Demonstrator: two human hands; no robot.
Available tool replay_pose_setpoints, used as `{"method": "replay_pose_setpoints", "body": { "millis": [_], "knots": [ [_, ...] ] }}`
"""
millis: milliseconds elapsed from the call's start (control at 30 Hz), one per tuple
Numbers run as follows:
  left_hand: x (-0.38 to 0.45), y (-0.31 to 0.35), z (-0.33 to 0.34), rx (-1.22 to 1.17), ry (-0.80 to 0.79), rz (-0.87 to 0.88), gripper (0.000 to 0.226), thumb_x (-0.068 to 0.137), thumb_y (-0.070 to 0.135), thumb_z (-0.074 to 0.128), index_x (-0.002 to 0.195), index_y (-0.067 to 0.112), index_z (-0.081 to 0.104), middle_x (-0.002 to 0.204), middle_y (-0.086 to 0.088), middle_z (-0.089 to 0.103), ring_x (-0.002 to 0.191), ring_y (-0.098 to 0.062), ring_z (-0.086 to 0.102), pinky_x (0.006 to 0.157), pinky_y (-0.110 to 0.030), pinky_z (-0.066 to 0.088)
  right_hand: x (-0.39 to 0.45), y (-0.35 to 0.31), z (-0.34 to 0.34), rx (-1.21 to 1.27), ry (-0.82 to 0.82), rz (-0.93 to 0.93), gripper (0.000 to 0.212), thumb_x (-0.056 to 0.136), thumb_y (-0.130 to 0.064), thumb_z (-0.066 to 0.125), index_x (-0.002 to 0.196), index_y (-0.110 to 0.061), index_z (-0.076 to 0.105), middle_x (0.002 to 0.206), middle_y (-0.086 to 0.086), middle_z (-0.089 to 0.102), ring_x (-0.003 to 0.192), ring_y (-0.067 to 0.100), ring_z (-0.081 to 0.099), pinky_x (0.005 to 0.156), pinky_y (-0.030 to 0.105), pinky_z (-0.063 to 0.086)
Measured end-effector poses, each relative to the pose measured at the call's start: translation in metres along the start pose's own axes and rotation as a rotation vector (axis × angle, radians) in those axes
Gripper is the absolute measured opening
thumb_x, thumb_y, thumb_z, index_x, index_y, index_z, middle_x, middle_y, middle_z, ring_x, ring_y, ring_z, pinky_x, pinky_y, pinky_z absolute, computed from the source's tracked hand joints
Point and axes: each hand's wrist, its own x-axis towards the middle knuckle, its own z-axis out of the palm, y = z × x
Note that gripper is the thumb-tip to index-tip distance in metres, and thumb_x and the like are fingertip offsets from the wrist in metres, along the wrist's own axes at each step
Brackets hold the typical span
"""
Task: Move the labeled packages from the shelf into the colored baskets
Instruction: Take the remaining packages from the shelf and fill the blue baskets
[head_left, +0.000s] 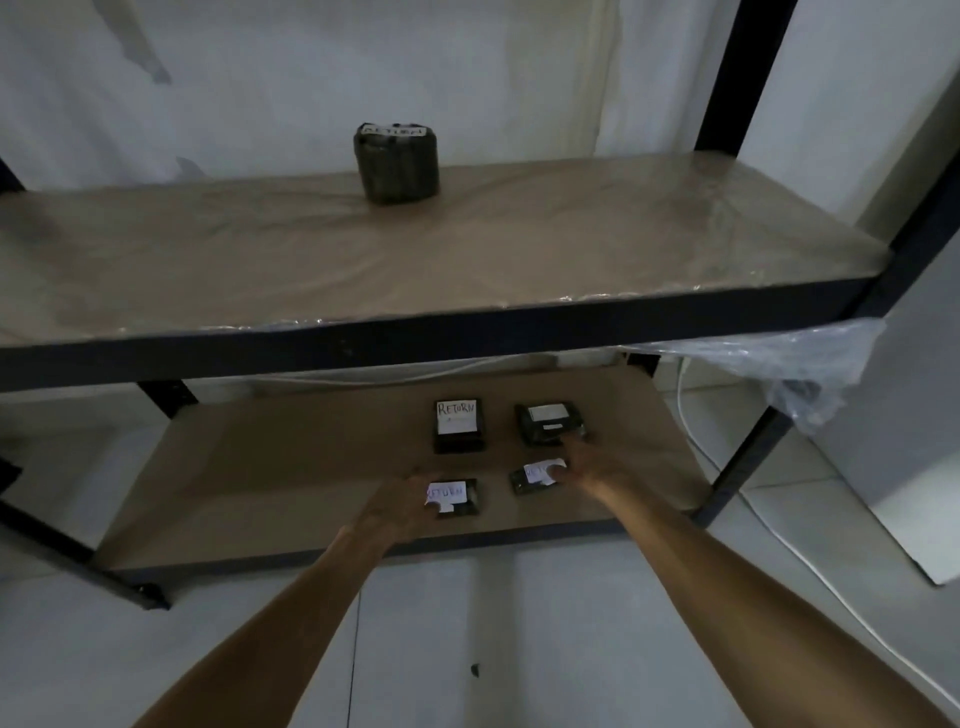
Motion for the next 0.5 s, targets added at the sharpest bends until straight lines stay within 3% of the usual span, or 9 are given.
{"method": "replay_pose_setpoints", "body": {
  "millis": [100, 267, 367, 500],
  "knots": [
    [0.004, -0.009, 0.011, -0.024, 0.012, 0.034, 0.049, 0.096, 0.016, 0.060, 0.143, 0.014, 0.048, 0.138, -0.011, 0.054, 0.120, -0.025, 0.056, 0.101, -0.030, 0.047, 0.021, 0.007, 0.010, -0.106, 0.012, -0.004, 0.067, 0.096, -0.039, 0.060, 0.154, -0.022, 0.030, 0.161, 0.014, 0.026, 0.144, 0.037, 0.032, 0.114, 0.050, 0.036],
    [0.005, -0.018, 0.019, -0.131, 0.075, 0.042, 0.044, 0.091, 0.014, 0.066, 0.134, 0.017, 0.058, 0.129, -0.008, 0.062, 0.113, -0.022, 0.060, 0.096, -0.034, 0.051, 0.027, 0.011, 0.027, -0.202, -0.019, -0.023, 0.058, 0.092, -0.041, 0.064, 0.144, -0.026, 0.046, 0.151, 0.011, 0.041, 0.134, 0.033, 0.044, 0.110, 0.046, 0.040],
    [0.003, -0.019, 0.013, -0.191, 0.073, 0.064, 0.038, 0.086, 0.014, 0.071, 0.123, 0.019, 0.067, 0.118, -0.002, 0.069, 0.104, -0.016, 0.064, 0.084, -0.023, 0.050, 0.037, 0.019, 0.034, -0.240, -0.008, -0.017, 0.061, 0.083, -0.047, 0.072, 0.137, -0.023, 0.054, 0.144, 0.011, 0.048, 0.128, 0.031, 0.048, 0.105, 0.043, 0.044],
    [0.008, -0.022, 0.006, -0.351, 0.041, 0.024, 0.035, 0.085, 0.014, 0.076, 0.119, 0.019, 0.069, 0.113, -0.002, 0.072, 0.093, -0.010, 0.065, 0.073, -0.015, 0.050, 0.032, 0.014, 0.026, -0.145, -0.030, -0.002, 0.047, 0.081, -0.041, 0.072, 0.121, -0.018, 0.064, 0.124, 0.010, 0.064, 0.109, 0.027, 0.062, 0.094, 0.040, 0.054]
  ]
}}
